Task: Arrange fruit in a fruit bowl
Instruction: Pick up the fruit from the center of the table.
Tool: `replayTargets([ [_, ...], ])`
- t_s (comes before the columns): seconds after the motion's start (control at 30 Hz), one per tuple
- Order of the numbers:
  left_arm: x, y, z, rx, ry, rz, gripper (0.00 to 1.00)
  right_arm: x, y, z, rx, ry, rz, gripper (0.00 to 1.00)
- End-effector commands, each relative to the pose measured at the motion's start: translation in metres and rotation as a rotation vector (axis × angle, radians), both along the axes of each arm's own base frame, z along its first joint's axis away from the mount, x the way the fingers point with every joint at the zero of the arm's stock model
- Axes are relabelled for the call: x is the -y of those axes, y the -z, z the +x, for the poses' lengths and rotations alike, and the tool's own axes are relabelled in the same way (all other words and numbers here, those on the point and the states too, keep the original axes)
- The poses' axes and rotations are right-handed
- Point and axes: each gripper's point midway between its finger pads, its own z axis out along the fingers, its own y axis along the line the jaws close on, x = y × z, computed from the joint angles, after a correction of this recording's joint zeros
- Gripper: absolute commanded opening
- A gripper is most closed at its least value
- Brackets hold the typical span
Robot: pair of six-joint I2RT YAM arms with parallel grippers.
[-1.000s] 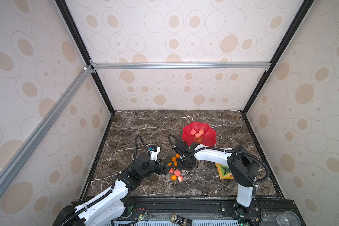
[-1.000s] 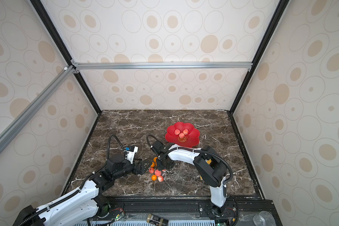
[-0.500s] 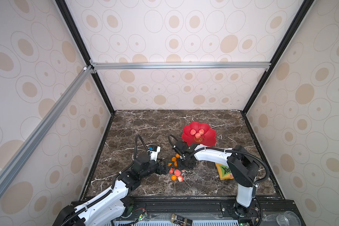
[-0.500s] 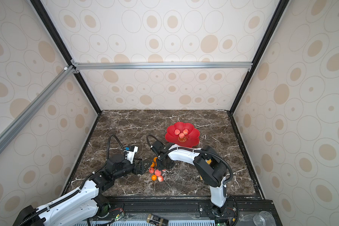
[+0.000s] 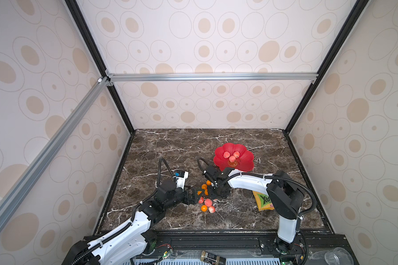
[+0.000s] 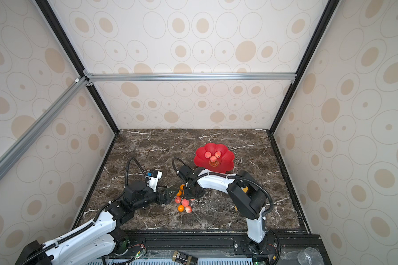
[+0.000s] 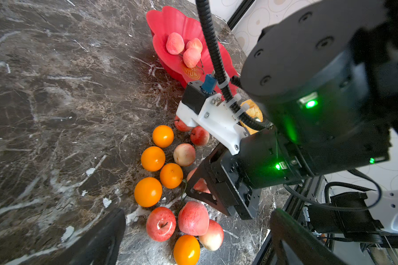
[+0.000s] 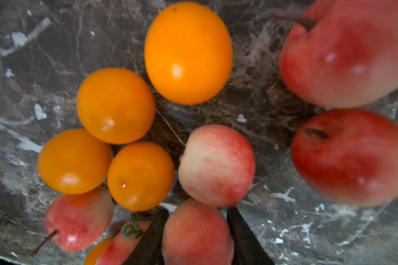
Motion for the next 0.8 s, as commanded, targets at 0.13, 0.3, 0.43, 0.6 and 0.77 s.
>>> replayTargets([
  [0.13, 0.007, -0.015, 0.004, 0.027, 0.009, -0.032, 0.99, 0.009, -0.016, -0.007, 0.021, 0.011, 0.0, 0.43],
  [0.3, 0.014, -0.023, 0.01, 0.045, 0.019, -0.04, 0.99, 0.016, -0.026, -0.011, 0.034, 0.017, 0.003, 0.42],
  [0.43, 0.021, -0.027, 0.015, 0.057, 0.033, -0.045, 0.99, 0.024, -0.036, -0.012, 0.055, 0.023, -0.001, 0.42],
  [0.6, 0.036, -0.036, 0.026, 0.083, 0.059, -0.062, 0.99, 0.031, -0.047, -0.009, 0.073, 0.034, 0.006, 0.42],
  [0.77, 0.049, -0.042, 0.035, 0.102, 0.079, -0.061, 0.99, 0.037, -0.055, -0.004, 0.084, 0.044, 0.009, 0.42],
])
